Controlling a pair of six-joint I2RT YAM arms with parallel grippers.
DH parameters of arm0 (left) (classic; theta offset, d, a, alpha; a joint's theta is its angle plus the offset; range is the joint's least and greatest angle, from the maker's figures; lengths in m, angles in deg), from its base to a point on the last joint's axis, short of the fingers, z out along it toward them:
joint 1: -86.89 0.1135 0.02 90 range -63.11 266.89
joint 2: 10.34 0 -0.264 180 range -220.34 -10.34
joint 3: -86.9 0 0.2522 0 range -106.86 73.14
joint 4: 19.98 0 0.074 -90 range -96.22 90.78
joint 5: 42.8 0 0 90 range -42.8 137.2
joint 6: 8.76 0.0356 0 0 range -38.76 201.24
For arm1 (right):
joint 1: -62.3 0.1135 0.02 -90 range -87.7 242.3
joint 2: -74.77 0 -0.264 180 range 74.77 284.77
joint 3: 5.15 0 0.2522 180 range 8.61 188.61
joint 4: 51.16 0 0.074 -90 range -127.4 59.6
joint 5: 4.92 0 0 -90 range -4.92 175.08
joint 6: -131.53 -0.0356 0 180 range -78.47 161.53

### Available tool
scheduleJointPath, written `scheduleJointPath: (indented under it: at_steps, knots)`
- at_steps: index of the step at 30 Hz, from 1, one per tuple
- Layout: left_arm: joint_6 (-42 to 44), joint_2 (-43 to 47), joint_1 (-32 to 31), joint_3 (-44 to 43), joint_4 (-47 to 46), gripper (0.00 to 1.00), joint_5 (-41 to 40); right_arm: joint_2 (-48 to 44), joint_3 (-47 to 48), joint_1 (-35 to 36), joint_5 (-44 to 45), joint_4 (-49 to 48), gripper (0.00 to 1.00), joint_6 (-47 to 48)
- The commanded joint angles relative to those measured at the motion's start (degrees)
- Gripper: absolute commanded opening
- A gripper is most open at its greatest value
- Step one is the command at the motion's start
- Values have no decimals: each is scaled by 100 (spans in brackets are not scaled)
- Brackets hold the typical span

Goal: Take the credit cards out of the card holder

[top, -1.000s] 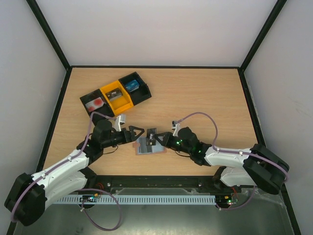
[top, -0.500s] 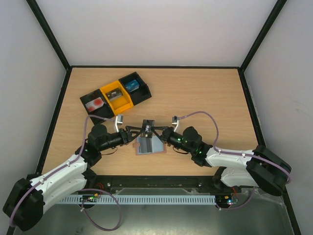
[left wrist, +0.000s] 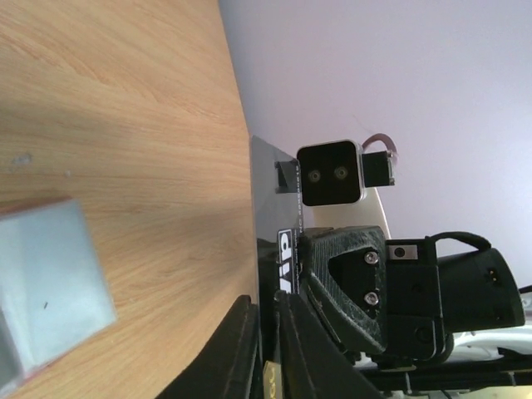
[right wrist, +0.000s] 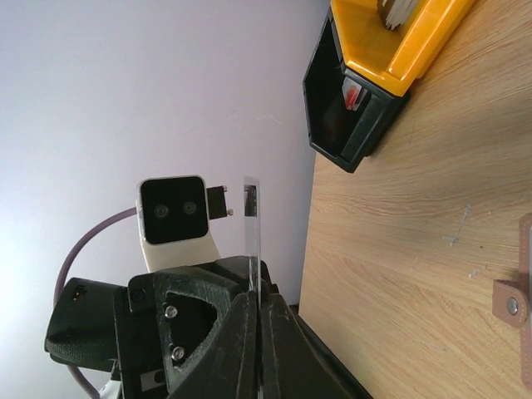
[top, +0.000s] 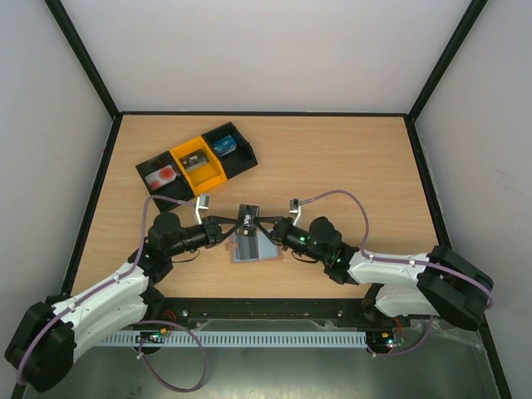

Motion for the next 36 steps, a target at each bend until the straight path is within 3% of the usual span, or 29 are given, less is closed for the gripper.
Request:
scheduleJointPath:
  at_steps: [1, 5, 8, 19, 23, 29, 36]
  knots:
    - [70, -41, -23, 40, -276, 4, 195, 49, 98, 57, -41, -220, 3, 99]
    - [127, -43, -22, 23, -331, 3, 357, -66, 80, 57, -110, 12, 7, 315]
    - [222, -43, -16, 8, -359, 3, 527, -309, 143, 50, -194, 557, 16, 762]
    - [1436, -186, -14, -618, 984, 3, 1510, -2182, 857, 6, 289, 4239, 59, 2965]
    - [1808, -250, -14, -766, 1285, 3, 2024, -2330, 1191, -9, 81, 5061, 68, 3368]
    - [2042, -198, -21, -819, 1449, 3, 2584, -2068, 1427, -82, -700, 5453, 71, 3766]
    - [2221, -21, -20, -916, 1670, 3, 2726, -1889, 1382, -208, -1574, 4909, 64, 3683]
